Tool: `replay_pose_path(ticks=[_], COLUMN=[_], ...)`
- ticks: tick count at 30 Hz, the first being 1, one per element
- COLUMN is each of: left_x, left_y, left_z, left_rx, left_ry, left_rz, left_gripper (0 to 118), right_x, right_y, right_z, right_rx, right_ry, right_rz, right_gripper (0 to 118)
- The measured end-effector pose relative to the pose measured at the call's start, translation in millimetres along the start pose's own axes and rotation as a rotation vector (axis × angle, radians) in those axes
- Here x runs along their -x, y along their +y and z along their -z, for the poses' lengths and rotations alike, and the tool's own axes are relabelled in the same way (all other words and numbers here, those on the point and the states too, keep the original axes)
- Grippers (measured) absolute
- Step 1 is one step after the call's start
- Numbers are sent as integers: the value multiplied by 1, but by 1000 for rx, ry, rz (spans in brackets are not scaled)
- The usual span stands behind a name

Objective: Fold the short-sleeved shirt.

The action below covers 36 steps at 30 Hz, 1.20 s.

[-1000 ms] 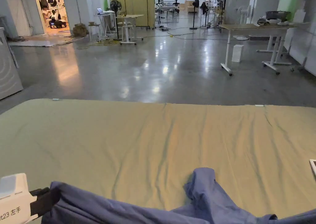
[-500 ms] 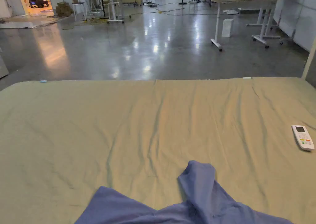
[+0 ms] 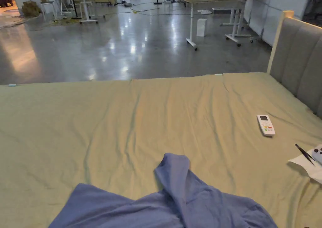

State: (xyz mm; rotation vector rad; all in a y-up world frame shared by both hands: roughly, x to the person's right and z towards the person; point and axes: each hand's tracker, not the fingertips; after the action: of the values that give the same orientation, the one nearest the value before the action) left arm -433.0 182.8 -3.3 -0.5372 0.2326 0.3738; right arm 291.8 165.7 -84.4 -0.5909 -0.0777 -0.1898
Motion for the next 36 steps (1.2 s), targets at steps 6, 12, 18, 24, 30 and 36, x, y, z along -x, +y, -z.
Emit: replay_pose_path(ticks=[6,12,18,24,30,36], left_x=[-27,-101,-149,-153,-148,-136], left_y=[9,-4,-16,-13,-10,-10], left_z=[-54,-99,-128,-146,-153,-154], left_rx=[-152,-261,-303,-327,-314,-295], left_ry=[-10,-80,-127,-177,-151,-110], left_rz=[216,340,351,339,332,343], left_gripper=[106,99,73,3,0,0], right_x=[26,72,102,118,117,118], right_y=[14,17,10,9,5,6], right_z=[-65,-105,-130,-142,-139,-138], right_rx=[-109,-200,-273,-266,-245,-237], right_ry=[95,166,268,299,294,284], right_rz=[-56,-153,-186,-220,-221,-228], right_gripper=[80,80,73,2,0,0])
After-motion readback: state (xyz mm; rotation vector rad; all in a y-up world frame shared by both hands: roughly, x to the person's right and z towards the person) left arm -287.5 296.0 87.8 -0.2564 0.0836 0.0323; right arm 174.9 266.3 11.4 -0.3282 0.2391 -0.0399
